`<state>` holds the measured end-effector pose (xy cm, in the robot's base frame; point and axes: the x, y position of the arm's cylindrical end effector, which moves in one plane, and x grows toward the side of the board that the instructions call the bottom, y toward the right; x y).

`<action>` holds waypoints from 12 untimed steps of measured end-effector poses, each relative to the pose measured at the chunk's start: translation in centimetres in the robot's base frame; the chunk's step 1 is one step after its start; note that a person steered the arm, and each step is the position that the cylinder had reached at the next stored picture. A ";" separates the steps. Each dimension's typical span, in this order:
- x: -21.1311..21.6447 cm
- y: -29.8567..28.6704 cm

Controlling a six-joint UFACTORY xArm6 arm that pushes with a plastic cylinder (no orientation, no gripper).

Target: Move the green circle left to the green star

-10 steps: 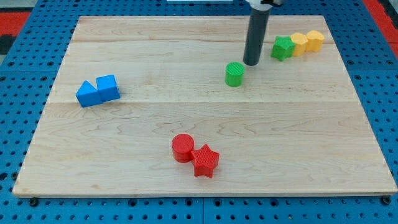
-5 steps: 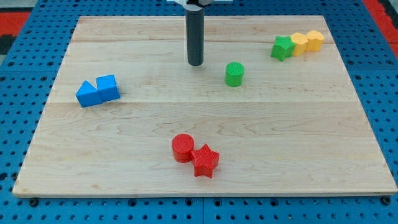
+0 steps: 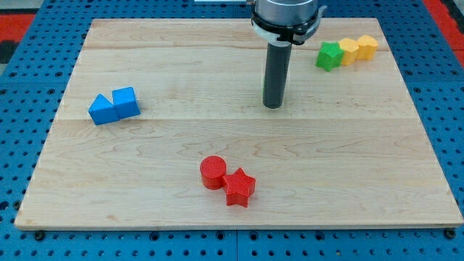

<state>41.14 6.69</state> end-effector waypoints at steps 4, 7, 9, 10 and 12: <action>-4.5 6.8; -2.6 -6.9; -4.5 0.6; -4.9 2.5; -8.0 7.1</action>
<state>33.11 13.83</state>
